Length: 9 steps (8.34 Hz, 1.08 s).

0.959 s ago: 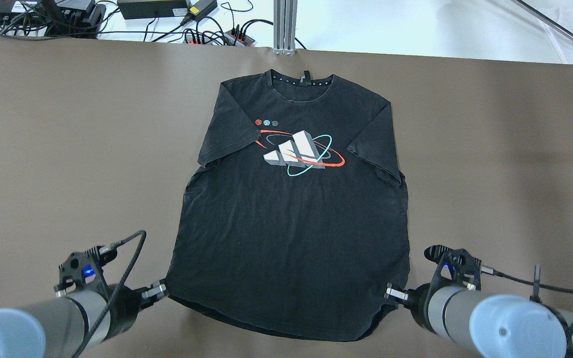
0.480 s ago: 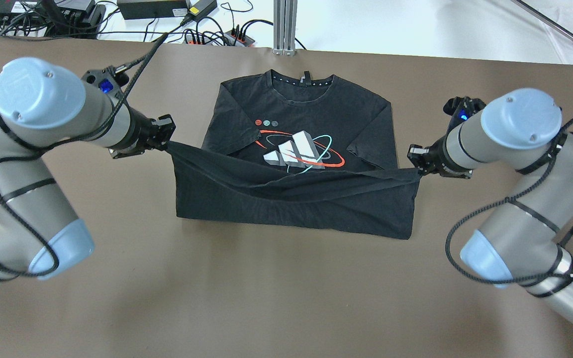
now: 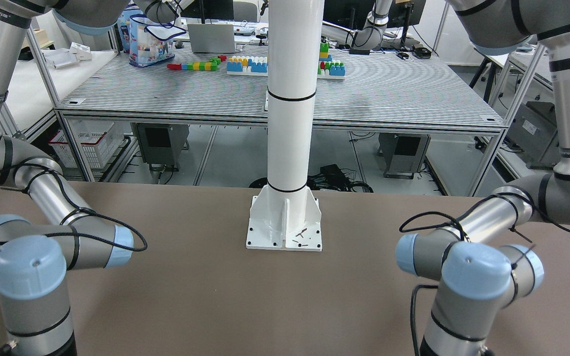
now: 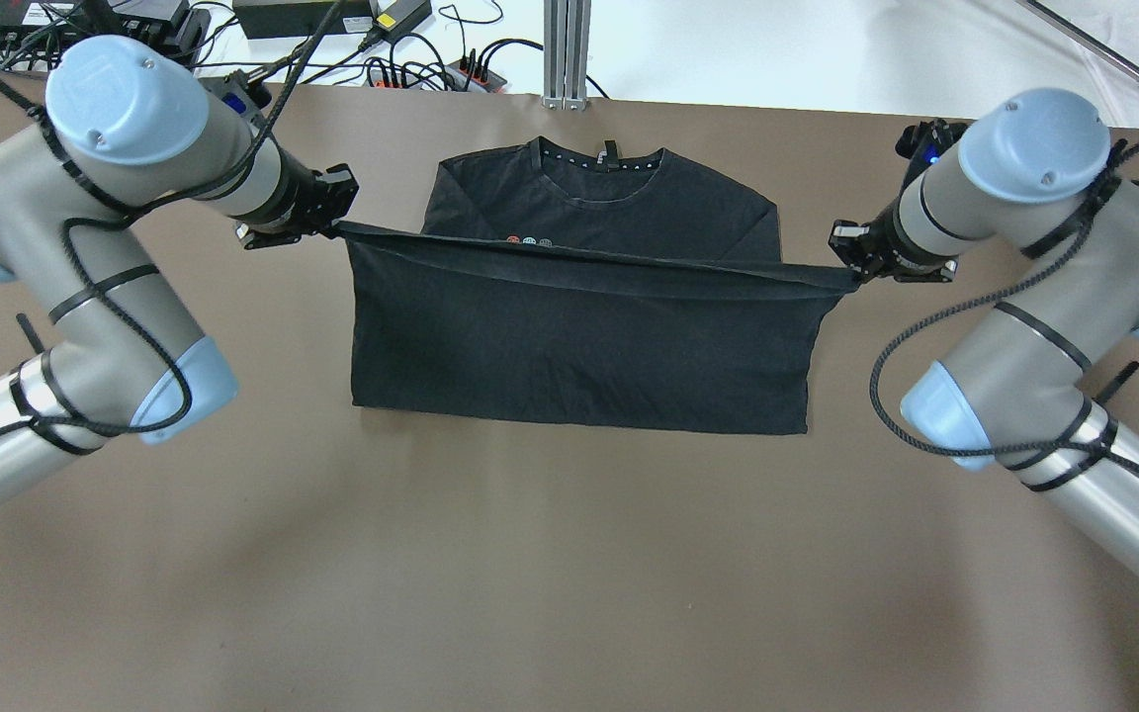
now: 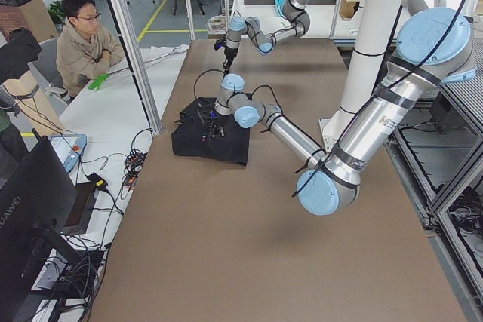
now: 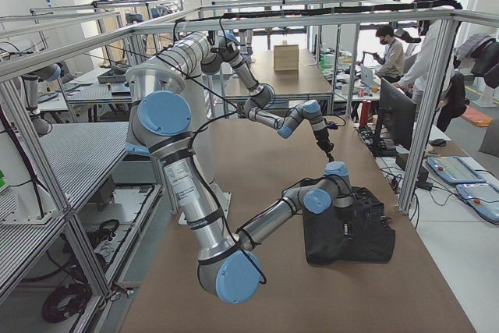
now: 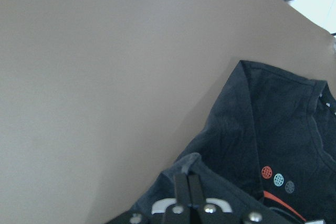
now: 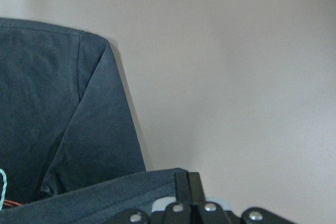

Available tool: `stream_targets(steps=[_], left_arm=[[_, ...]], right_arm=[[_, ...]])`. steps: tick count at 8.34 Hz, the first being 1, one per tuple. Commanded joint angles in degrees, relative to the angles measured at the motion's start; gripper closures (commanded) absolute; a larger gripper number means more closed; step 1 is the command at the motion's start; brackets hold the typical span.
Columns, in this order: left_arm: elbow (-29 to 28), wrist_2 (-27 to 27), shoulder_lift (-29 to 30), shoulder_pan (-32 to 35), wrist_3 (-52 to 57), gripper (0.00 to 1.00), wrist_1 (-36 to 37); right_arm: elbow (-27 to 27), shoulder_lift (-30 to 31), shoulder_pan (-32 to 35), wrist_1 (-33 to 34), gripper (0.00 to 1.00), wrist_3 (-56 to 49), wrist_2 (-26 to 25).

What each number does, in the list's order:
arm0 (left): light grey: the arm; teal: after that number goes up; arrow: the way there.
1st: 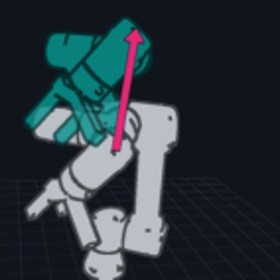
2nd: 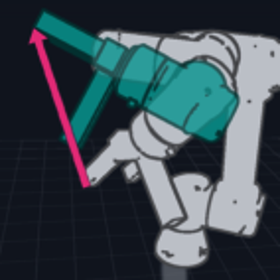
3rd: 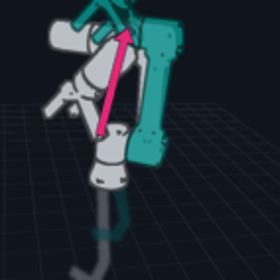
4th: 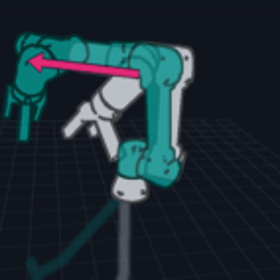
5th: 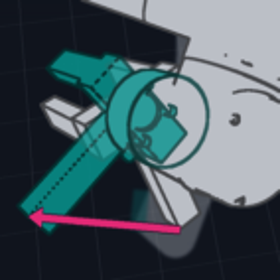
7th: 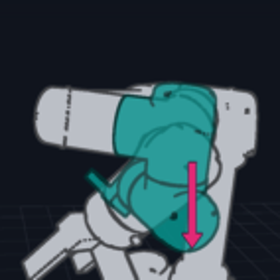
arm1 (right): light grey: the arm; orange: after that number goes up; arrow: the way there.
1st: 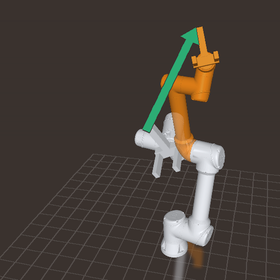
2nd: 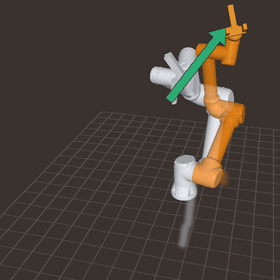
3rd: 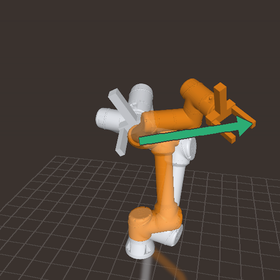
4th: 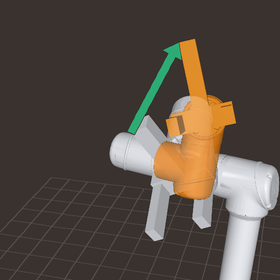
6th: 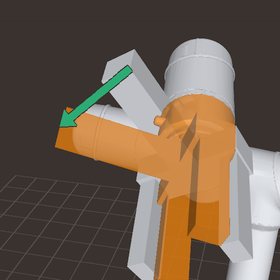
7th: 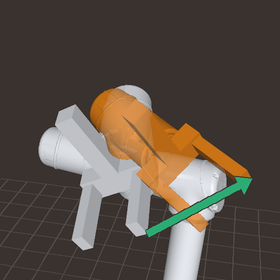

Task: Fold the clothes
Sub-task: 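Lift the hem with both grippers and fold it toward the collar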

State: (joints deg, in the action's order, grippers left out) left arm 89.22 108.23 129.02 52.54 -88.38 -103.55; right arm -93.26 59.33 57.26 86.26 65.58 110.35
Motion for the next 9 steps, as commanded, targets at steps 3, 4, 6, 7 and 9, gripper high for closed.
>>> stream_targets(steps=[3,4,6,7,9], left_arm=[[-27.9,-0.2,13.3,1.7,0.2,1.0,-15.4],[-32.7,-0.5,15.5,1.7,0.2,1.0,-18.2],[-34.7,-0.7,15.9,1.7,0.4,1.0,-19.9],[-35.0,-0.7,15.8,1.7,0.6,1.0,-20.0],[-36.1,-0.7,15.8,1.7,0.6,1.0,-21.3]], right_arm=[[16.2,-5.7,0.8,-10.1,1.0,-1.8,-0.8],[16.4,-6.4,0.7,-10.1,1.0,-1.4,-0.9],[19.3,-8.5,0.7,-10.4,1.0,-1.2,-1.7],[20.6,-8.6,0.6,-12.4,1.0,-1.0,-3.4],[23.2,-8.8,0.3,-16.5,0.98,1.5,-5.1]])
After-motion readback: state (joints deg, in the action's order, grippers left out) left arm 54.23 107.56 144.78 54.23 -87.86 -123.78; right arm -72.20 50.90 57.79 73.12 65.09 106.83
